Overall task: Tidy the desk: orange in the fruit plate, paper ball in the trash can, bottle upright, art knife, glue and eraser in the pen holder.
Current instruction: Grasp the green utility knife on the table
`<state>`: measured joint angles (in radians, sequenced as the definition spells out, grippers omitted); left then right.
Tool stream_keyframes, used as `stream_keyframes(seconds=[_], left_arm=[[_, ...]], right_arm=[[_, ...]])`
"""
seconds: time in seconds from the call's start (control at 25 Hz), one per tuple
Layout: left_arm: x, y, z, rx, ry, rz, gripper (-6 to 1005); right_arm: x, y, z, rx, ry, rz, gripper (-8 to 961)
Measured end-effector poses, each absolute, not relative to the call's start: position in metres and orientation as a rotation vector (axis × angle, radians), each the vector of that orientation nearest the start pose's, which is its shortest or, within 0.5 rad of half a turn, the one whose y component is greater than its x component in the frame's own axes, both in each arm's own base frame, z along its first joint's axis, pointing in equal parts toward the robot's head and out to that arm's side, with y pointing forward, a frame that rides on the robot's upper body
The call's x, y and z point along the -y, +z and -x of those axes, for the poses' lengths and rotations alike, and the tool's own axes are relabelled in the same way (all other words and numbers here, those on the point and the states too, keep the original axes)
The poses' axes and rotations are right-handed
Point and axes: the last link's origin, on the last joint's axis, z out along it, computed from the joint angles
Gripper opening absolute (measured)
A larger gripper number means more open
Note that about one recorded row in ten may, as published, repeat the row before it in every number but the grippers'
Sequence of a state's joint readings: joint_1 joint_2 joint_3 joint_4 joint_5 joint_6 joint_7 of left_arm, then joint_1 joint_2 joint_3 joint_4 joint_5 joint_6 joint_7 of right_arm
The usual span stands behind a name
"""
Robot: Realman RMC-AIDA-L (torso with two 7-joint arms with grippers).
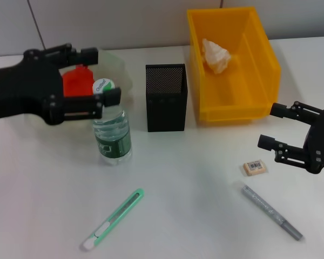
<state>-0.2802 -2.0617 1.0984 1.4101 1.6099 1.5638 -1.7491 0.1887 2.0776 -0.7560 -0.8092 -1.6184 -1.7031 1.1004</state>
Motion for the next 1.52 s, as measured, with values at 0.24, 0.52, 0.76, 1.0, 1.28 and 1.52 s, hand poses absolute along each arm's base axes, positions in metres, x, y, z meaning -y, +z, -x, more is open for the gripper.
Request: stream_keyframes(seconds=[0.24,0.52,0.76,1.0,1.28,1.52], left_arm=[[-0.308,0.066,0.175,0.235,-0.613,2.780,867],[-0.311,0.061,0.188,0.209,-0.456,2.804,866],[-0.299,0.058,0.197,0.206,-0.341,2.889,866],[-0.287,0.057,0.204,0.228,-0.239,2.925,867],[-0.290,0.043,0.212,0.367,0.013,2.938,867],[-0.300,0.032,0.205,0.448,0.222,2.887,866]], right_arm=[[-0.256,0.049,-0.301,-0.328,0.891,2.449,727],[-0.257,0.044,-0.302,-0.318,0.860,2.476,727],[-0.262,0.040,-0.301,-0.315,0.833,2.494,727],[-0.268,0.031,-0.297,-0.318,0.798,2.571,727],[-0.275,0.023,-0.294,-0.328,0.808,2.581,726],[-0.281,0.020,-0.292,-0.314,0.796,2.585,726]])
